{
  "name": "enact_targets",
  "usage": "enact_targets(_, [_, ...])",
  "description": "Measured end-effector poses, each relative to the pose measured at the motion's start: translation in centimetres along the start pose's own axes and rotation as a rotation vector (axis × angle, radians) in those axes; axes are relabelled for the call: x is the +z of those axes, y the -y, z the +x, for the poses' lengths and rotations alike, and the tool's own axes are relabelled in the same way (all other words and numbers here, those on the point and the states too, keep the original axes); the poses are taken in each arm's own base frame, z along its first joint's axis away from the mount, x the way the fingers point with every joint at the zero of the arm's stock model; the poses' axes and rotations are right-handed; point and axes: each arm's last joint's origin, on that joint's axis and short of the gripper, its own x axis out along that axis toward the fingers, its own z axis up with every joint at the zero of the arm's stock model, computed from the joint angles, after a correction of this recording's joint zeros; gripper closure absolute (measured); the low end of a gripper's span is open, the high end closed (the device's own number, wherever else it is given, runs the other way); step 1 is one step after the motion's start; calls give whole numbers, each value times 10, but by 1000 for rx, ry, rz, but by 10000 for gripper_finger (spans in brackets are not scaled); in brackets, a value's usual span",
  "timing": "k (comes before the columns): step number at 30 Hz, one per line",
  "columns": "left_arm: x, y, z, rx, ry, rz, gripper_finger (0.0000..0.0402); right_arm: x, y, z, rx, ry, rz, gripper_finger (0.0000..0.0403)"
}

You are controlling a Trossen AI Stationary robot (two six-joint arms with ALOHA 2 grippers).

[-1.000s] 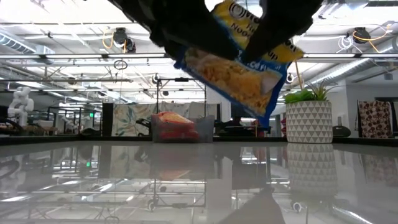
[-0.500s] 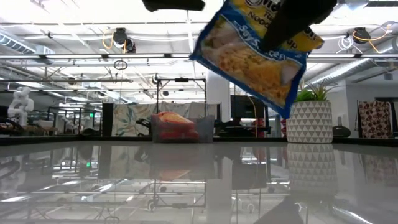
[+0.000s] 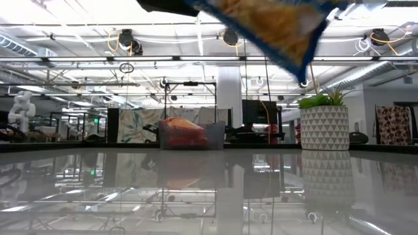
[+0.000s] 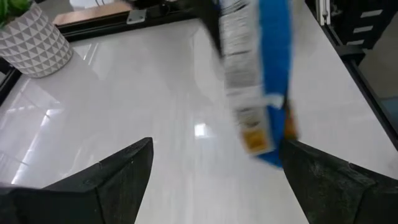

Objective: Sort Maruchan noodles
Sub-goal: Put the blue noodle pack into the gray bin

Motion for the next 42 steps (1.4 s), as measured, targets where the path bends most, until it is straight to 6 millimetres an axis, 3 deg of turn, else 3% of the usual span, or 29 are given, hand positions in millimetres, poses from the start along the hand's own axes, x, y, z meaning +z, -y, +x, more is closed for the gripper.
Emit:
enact_targets(12, [0,-3,1,11,-5,-13,50,-14,-63,-55,57,-193,65,293])
enact_targets(18, [0,-3,1,11,-4,-14,50,-36,-69,-73,-47,-374,197,293])
enact_targets(26, [0,-3,1,11,-3,-14,50,-64,-79,-92,-62,-688,354,293])
enact_targets(34, [0,-3,1,9,-4,-25,50,-80,-89,-105,-65,-745,265,293])
enact_targets(42, [0,-3,2,2,-6,-33,50,-97,-87,-121,-217,-770,209,292])
